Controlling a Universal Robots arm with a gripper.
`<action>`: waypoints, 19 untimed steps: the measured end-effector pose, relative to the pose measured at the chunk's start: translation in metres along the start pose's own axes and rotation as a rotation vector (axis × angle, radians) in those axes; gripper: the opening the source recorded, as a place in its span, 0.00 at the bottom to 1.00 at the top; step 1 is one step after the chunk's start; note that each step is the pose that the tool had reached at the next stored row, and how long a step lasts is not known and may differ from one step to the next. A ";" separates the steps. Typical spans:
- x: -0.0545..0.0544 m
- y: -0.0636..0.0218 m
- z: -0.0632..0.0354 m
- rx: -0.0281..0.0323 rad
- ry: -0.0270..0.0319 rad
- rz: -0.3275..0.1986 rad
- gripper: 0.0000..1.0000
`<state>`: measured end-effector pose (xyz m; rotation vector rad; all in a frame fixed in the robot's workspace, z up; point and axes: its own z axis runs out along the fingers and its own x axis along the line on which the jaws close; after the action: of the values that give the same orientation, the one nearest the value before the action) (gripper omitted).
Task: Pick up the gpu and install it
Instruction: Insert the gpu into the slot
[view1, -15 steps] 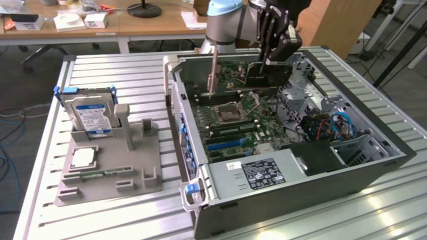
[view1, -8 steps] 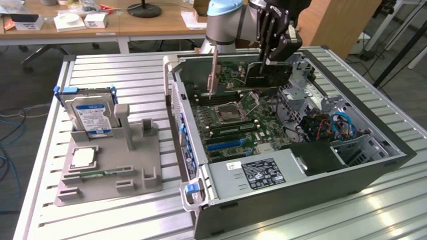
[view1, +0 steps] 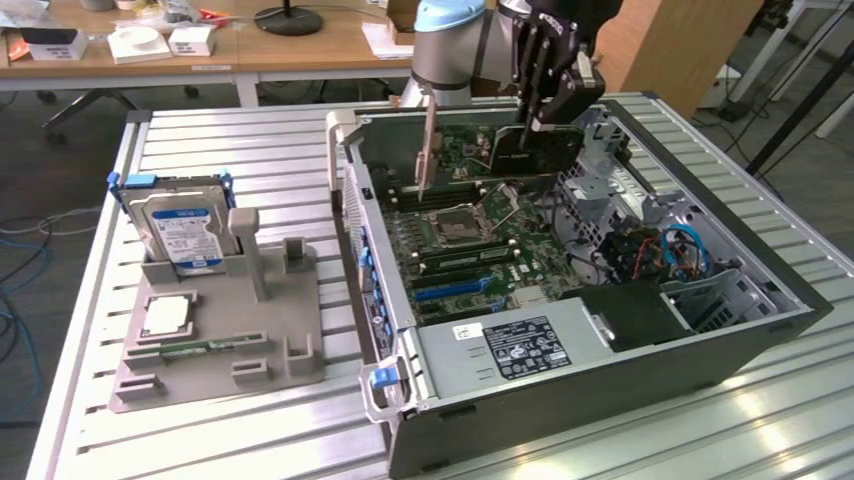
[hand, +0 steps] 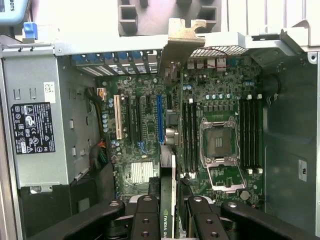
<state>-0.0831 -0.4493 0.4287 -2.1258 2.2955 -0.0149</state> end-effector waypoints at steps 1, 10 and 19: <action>0.000 0.0001 0.0017 -0.0001 -0.0012 0.000 0.27; 0.000 0.0002 0.0104 -0.0008 -0.0083 -0.018 0.27; 0.000 0.0003 0.0186 -0.0009 -0.0104 -0.024 0.27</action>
<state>-0.0831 -0.4493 0.4101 -2.1487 2.2645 -0.0030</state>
